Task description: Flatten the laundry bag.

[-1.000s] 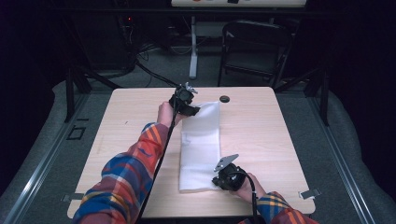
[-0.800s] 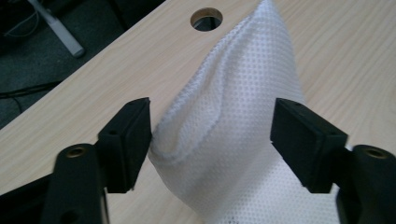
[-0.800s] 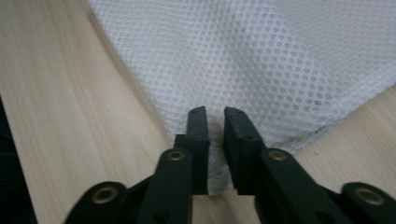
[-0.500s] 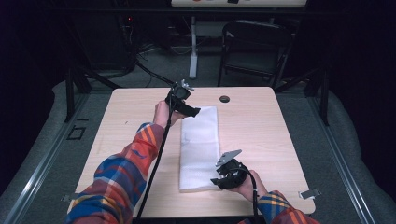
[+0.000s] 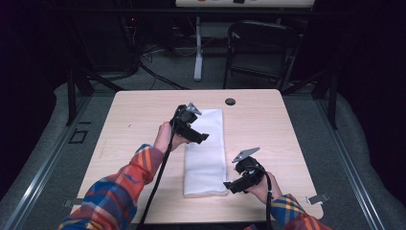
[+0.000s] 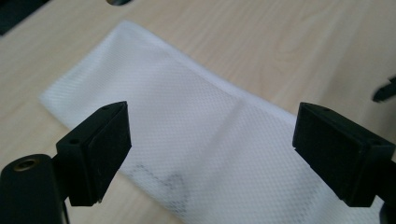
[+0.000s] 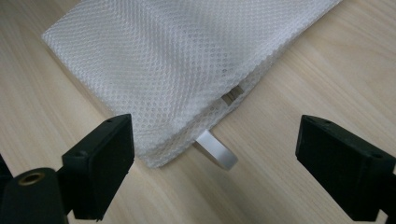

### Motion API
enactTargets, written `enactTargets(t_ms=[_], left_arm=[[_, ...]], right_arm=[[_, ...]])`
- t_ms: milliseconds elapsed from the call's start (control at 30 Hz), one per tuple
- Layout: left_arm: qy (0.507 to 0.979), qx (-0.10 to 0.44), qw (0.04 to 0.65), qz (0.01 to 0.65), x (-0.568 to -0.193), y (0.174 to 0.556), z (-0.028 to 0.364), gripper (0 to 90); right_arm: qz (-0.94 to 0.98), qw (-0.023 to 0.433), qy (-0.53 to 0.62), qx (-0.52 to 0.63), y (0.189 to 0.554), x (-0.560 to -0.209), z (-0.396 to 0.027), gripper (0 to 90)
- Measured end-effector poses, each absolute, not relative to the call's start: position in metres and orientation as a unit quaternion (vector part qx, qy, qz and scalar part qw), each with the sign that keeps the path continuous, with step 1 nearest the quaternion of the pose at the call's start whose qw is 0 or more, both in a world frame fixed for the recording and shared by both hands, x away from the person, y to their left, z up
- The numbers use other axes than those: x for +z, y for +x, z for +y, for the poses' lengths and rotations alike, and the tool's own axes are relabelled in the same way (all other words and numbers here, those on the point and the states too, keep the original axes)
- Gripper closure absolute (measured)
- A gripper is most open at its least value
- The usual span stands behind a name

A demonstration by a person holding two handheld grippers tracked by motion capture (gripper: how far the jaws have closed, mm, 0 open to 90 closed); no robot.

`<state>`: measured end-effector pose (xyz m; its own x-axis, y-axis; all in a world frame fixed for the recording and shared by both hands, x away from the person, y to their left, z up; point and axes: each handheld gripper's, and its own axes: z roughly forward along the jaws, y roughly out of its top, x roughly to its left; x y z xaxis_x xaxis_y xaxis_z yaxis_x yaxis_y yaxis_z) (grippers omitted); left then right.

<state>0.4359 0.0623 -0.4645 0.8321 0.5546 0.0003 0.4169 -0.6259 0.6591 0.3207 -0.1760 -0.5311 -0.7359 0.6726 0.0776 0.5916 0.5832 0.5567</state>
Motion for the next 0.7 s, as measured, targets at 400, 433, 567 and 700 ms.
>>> enactTargets(t_ms=[400,433,567,700], left_arm=[[0.904,0.079,0.323,0.268,-0.492,0.401,0.081,9.7],[0.904,0.073,0.323,0.269,-0.492,0.4,0.082,9.7],[0.905,0.076,0.324,0.266,-0.494,0.395,0.082,9.6],[0.907,0.073,0.322,0.263,-0.498,0.387,0.081,9.7]], right_arm=[[0.884,0.078,0.366,0.282,0.32,-0.528,-0.185,5.0],[0.883,0.079,0.368,0.281,0.32,-0.528,-0.185,4.7],[0.882,0.071,0.374,0.279,0.322,-0.531,-0.187,3.2],[0.884,0.066,0.371,0.276,0.323,-0.532,-0.186,2.4]])
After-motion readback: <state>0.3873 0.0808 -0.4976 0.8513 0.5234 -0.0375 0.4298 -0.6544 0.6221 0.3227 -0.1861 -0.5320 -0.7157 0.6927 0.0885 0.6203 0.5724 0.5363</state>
